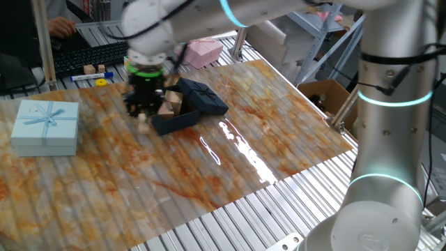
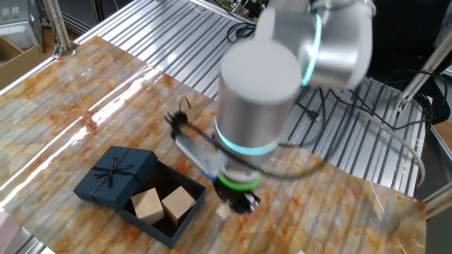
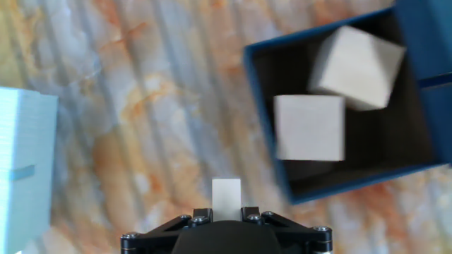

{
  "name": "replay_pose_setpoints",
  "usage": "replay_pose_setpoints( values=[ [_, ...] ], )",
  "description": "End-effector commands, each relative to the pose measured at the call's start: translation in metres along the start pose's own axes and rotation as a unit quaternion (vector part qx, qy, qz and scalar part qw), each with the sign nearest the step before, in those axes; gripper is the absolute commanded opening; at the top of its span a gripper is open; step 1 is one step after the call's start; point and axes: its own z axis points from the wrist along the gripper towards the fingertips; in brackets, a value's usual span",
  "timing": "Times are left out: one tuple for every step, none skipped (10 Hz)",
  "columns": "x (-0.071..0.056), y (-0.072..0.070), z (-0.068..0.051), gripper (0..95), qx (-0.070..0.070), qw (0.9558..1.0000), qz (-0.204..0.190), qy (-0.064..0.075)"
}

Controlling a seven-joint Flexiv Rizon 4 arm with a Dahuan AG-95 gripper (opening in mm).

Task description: Take everything out of the gift box

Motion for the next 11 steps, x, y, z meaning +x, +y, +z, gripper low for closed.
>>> replay_pose_setpoints(
  values=[
    [-0.003, 0.020, 0.012, 0.0, 0.002, 1.0000, 0.006, 0.005],
    [-0.004, 0.025, 0.016, 0.0, 0.004, 1.0000, 0.006, 0.004],
    [-0.007, 0.033, 0.026, 0.0, 0.007, 1.0000, 0.004, 0.003],
    [-0.009, 0.036, 0.033, 0.0, 0.007, 1.0000, 0.003, 0.002],
    [-0.012, 0.037, 0.038, 0.0, 0.007, 1.0000, 0.000, 0.002],
    [-0.015, 0.036, 0.044, 0.0, 0.005, 1.0000, -0.002, 0.002],
    [-0.017, 0.035, 0.049, 0.0, 0.004, 1.0000, -0.003, 0.002],
    [-0.018, 0.034, 0.054, 0.0, 0.004, 1.0000, -0.007, 0.000],
    [-0.019, 0.033, 0.056, 0.0, 0.006, 0.9999, -0.012, 0.001],
    [-0.019, 0.033, 0.058, 0.0, 0.007, 0.9999, -0.009, 0.001],
    [-0.019, 0.032, 0.060, 0.0, 0.008, 1.0000, -0.004, 0.003]
  ],
)
